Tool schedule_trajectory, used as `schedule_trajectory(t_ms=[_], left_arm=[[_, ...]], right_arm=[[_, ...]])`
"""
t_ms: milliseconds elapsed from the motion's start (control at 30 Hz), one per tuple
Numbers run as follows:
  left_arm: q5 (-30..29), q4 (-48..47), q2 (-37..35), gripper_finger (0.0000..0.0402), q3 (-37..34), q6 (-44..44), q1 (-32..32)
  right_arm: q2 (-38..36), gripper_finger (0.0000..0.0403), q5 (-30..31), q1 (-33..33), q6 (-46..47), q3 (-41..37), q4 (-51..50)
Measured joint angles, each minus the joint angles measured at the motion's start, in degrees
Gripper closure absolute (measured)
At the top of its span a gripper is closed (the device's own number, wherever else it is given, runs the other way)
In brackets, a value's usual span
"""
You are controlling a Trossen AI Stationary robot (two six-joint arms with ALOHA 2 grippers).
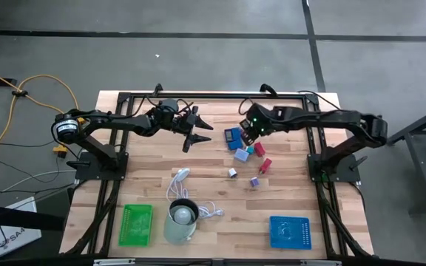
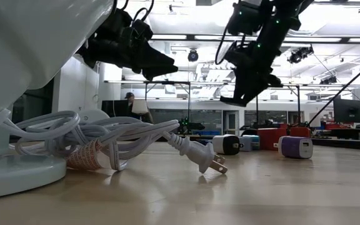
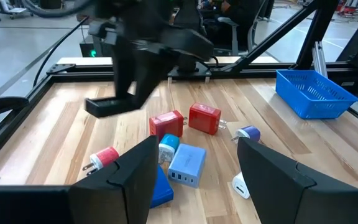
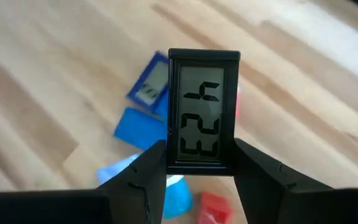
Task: Pick & Place Office items
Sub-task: Put the black digital timer into the green basket
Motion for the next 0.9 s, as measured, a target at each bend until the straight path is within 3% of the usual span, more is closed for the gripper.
schedule_trajectory(t_ms=[433,900], left_arm=[[0.00,0.00,0.00,0.0189,0.00,0.00,0.00],[0.00,0.00,0.00,0.0189,0.00,0.00,0.00]], right_arm=[[0.24,0.0256,-5.27,10.36,-4.12,0.00,12.66],[0.78,0.0256,-1.36,17.10,-7.75,0.00,17.72]])
